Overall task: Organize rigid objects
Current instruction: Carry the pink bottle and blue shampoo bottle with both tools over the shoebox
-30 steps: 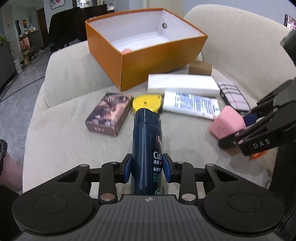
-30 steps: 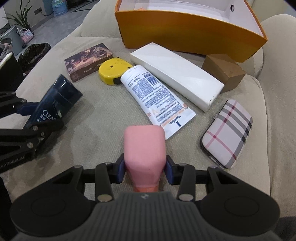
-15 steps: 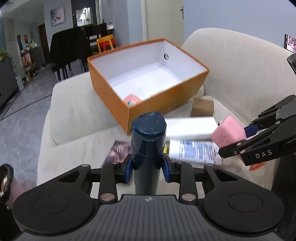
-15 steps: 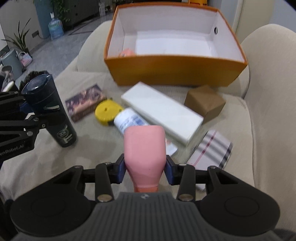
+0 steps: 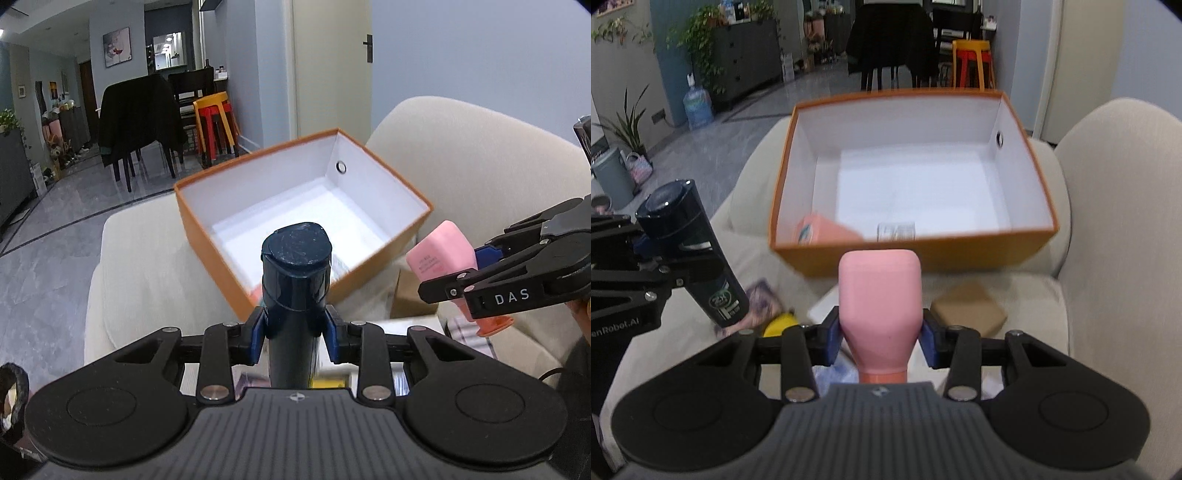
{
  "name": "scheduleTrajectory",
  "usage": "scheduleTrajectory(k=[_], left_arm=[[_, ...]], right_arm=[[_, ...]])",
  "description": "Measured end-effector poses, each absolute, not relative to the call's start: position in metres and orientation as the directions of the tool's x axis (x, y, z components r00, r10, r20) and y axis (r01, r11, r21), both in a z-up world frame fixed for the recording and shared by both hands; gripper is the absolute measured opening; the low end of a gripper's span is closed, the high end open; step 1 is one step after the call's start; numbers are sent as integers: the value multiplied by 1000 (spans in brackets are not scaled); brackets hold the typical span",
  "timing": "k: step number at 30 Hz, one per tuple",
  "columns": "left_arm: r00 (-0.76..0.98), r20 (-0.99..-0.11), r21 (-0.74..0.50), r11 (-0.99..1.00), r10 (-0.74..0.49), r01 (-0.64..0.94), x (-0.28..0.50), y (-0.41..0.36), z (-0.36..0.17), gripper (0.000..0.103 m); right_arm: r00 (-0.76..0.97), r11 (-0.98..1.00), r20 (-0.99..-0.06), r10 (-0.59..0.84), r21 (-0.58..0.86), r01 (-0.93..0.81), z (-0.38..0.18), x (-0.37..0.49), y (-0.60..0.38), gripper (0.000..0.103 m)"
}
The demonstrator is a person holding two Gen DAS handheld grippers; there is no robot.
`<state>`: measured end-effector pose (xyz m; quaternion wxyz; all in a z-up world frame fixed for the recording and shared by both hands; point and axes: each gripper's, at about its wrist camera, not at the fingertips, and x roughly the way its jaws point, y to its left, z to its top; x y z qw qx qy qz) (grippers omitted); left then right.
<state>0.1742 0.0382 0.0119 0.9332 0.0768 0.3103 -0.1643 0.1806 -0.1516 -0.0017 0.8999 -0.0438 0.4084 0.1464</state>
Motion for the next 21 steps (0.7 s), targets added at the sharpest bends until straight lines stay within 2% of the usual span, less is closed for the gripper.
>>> scheduleTrajectory(k=[21], left_arm=[[757,-594,46,927,-274,372,225,21,31,36]], right_arm=[[674,944,-685,275,61,-323,28,240,-150,42]])
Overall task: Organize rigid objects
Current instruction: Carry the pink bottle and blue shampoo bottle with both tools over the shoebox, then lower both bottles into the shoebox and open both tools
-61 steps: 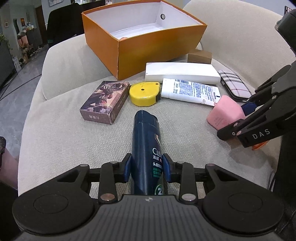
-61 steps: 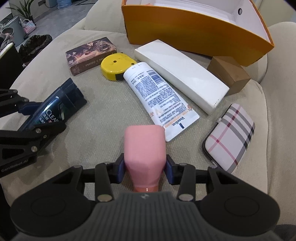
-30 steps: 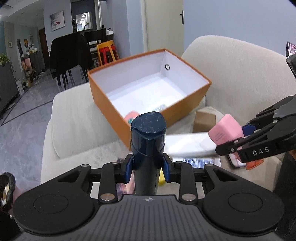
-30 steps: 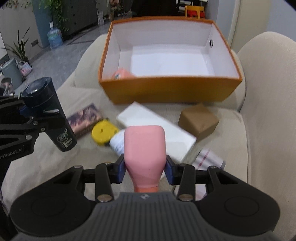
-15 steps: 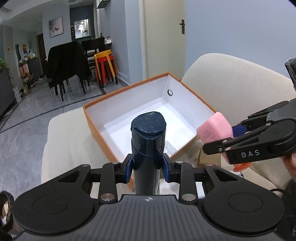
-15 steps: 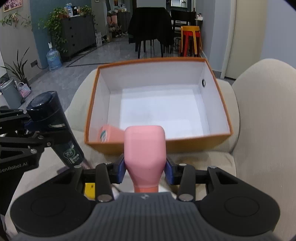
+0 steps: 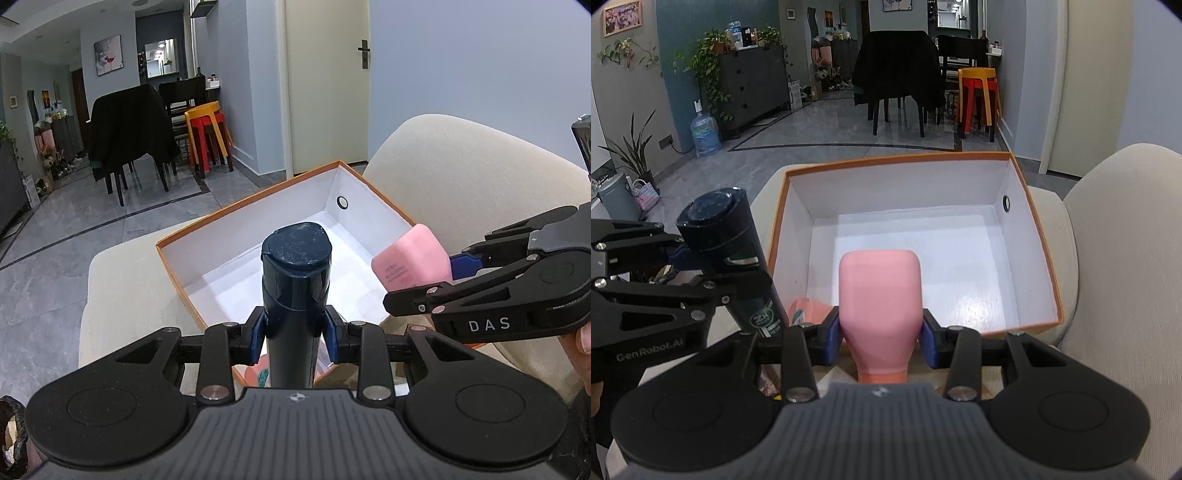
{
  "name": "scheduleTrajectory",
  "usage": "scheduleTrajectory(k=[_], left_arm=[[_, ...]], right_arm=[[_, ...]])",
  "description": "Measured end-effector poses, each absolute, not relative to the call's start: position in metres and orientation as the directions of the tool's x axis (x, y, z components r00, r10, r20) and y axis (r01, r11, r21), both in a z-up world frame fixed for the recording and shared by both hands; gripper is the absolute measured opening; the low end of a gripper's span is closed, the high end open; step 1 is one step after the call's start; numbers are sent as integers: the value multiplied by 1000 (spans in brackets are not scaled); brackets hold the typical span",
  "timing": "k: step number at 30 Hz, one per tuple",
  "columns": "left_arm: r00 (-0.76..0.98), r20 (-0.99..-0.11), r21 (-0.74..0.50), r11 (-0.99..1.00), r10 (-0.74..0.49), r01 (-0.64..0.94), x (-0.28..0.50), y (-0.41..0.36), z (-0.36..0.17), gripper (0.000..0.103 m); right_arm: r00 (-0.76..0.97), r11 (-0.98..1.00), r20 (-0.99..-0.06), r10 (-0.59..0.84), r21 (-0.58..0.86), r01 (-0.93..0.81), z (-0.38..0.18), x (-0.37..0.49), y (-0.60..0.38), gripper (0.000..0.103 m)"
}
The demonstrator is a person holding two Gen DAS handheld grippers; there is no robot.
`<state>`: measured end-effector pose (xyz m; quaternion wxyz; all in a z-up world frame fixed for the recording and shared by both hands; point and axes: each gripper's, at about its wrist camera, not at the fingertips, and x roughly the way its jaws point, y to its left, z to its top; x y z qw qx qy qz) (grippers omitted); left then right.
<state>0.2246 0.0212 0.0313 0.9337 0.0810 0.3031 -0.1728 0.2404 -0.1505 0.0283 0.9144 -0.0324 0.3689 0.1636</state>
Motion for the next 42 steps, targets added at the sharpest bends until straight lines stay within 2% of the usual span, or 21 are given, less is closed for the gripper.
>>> scheduleTrajectory(k=[23,42], left_arm=[[735,-636,51,938,-234,342,278,10,19,36],[688,-709,135,929,-152,345,312,-14,-3,36]], right_arm=[[697,949,-670,255,36,-313,28,296,-145,42],[625,959,-748,224,56,-277,-18,347,-153,42]])
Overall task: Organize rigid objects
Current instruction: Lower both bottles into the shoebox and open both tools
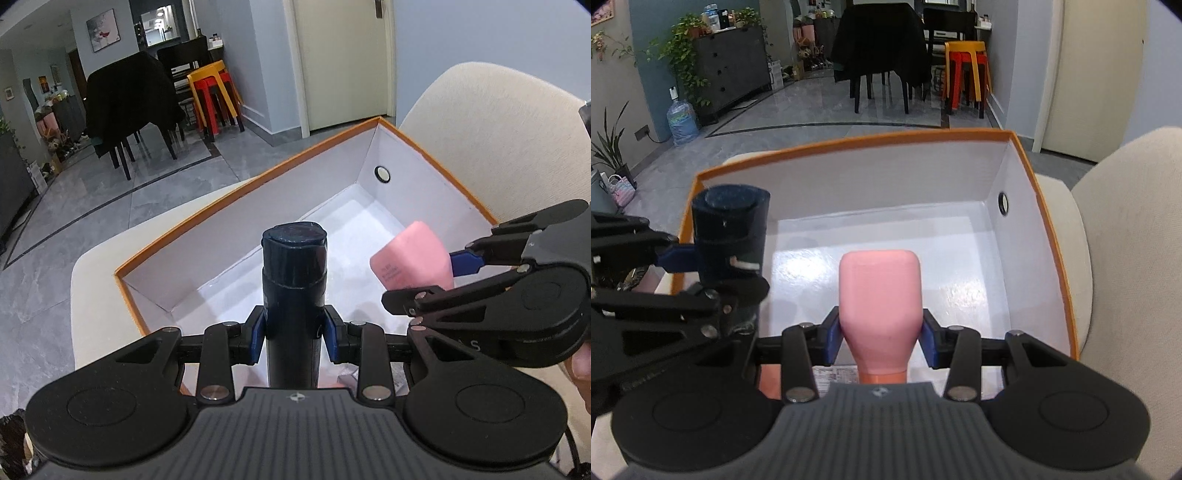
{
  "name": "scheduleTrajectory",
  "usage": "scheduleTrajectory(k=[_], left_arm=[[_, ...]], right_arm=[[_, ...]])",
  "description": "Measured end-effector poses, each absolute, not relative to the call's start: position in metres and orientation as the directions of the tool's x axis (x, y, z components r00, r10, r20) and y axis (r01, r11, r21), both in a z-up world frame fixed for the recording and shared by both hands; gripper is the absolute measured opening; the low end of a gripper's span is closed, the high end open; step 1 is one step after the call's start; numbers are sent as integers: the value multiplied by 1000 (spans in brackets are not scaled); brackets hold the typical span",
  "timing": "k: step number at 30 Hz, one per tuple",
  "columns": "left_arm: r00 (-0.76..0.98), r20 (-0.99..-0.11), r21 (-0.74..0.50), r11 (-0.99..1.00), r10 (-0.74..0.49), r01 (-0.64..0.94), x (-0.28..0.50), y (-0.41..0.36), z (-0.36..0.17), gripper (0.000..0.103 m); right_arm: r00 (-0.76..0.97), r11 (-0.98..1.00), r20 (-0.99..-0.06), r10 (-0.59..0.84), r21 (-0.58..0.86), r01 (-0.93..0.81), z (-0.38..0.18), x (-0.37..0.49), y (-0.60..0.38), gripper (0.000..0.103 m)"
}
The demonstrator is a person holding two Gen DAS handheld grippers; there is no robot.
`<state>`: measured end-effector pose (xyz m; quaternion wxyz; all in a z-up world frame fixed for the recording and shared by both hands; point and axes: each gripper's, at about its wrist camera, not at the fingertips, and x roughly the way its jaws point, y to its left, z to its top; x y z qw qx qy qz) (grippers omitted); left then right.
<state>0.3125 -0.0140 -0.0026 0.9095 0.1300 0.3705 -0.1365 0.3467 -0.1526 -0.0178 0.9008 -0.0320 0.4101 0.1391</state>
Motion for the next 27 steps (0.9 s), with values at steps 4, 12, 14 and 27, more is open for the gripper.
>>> scheduleTrajectory(k=[4,12,14,27], left_arm=[[673,-728,160,920,-135,357,322,-21,-13,36],[636,-763,167,913,-118,371,330,-25,-33,36],[638,-760,168,912,-121,374,331,-24,-33,36],[642,-761,188,914,-97,361,354,-32,-41,36]], right_arm=[[613,962,-759,221,68,-263,-28,353,-156,42],[585,964,-783,214,72,-255,-45,363,-155,42],[581,965,-788,206,65,-254,-47,367,-153,42],[559,972,-805,198,89,-217,-68,378,-154,42]])
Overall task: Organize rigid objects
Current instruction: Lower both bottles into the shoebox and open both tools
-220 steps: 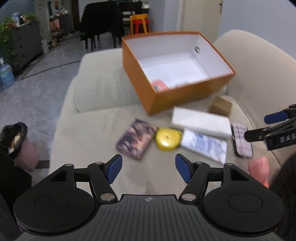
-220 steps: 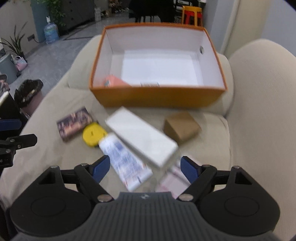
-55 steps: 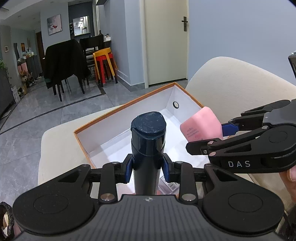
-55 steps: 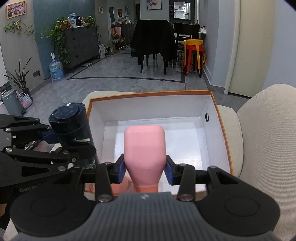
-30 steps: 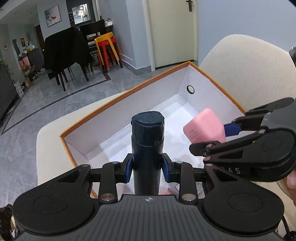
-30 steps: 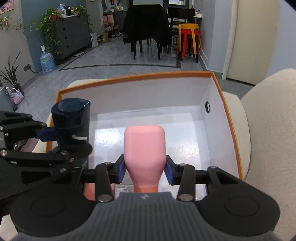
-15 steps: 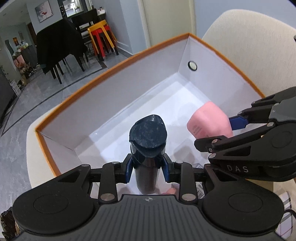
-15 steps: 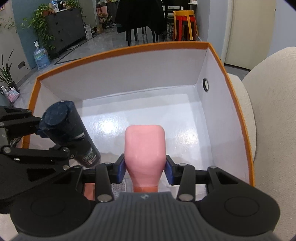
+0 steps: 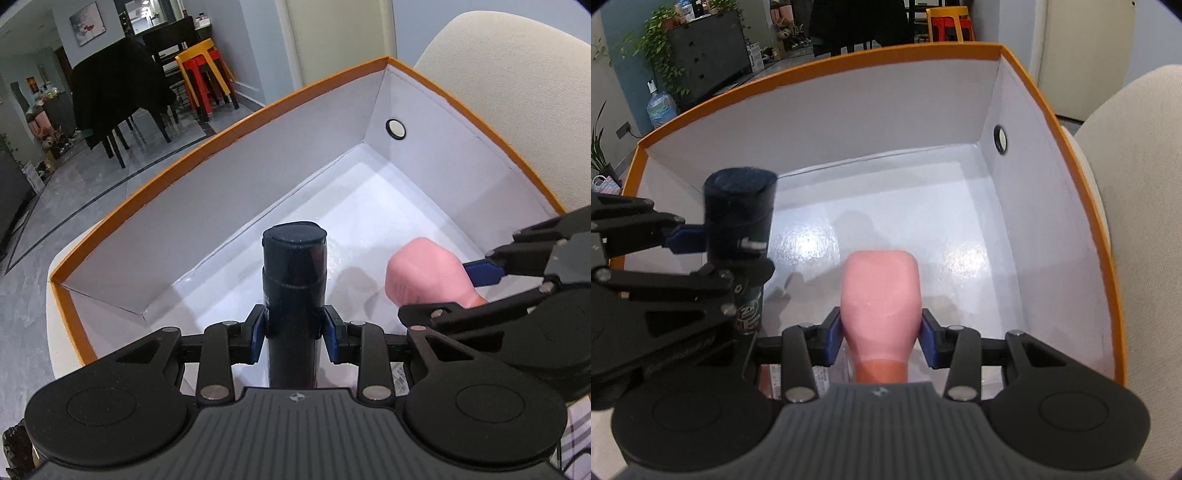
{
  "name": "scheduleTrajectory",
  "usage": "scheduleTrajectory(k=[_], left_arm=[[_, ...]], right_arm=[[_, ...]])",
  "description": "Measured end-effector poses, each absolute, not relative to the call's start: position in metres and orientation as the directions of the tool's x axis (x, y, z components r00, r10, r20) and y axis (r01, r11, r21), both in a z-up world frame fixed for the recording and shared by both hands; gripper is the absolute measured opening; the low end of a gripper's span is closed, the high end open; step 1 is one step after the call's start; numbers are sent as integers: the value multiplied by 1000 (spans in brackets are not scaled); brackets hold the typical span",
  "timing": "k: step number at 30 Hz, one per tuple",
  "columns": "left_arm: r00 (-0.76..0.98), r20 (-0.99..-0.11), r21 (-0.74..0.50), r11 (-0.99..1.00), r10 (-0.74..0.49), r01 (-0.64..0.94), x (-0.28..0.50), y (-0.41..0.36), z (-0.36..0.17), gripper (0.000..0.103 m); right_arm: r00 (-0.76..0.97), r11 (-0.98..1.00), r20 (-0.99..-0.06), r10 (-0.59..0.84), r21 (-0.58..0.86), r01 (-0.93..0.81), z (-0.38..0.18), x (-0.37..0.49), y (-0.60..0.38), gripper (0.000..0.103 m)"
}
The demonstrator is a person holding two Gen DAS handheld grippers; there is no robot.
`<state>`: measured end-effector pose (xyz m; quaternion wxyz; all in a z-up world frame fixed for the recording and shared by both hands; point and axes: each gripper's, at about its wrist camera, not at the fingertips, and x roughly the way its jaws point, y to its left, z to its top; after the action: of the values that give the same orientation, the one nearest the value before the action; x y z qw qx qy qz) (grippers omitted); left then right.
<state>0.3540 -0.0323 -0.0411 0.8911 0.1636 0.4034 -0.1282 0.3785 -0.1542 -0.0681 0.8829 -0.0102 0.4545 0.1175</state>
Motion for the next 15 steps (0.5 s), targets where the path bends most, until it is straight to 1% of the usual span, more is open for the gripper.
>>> scheduleTrajectory(k=[2,4,5,8,10,15], left_arm=[[642,-762,200,914,-81,352,355,-34,-43,37],[645,-763,225,916,-45,331,358,-34,-45,46],[645,-763,228,919,-37,322,358,-33,-45,47],[643,-765,203,928,-48,311,357,-27,-42,53],[648,-761,214,929,-35,302,356,-26,-41,60],[649,-760,208,937,-27,282,355,-22,-35,62]], right_arm=[[559,973,-806,198,90,-214,-71,380,-155,43],[565,974,-802,193,86,-212,-71,380,-155,44],[567,974,-800,194,89,-208,-71,380,-156,48],[582,976,-791,191,90,-199,-72,378,-158,49],[584,975,-787,197,97,-198,-70,377,-158,49],[595,976,-779,195,91,-200,-67,375,-158,51]])
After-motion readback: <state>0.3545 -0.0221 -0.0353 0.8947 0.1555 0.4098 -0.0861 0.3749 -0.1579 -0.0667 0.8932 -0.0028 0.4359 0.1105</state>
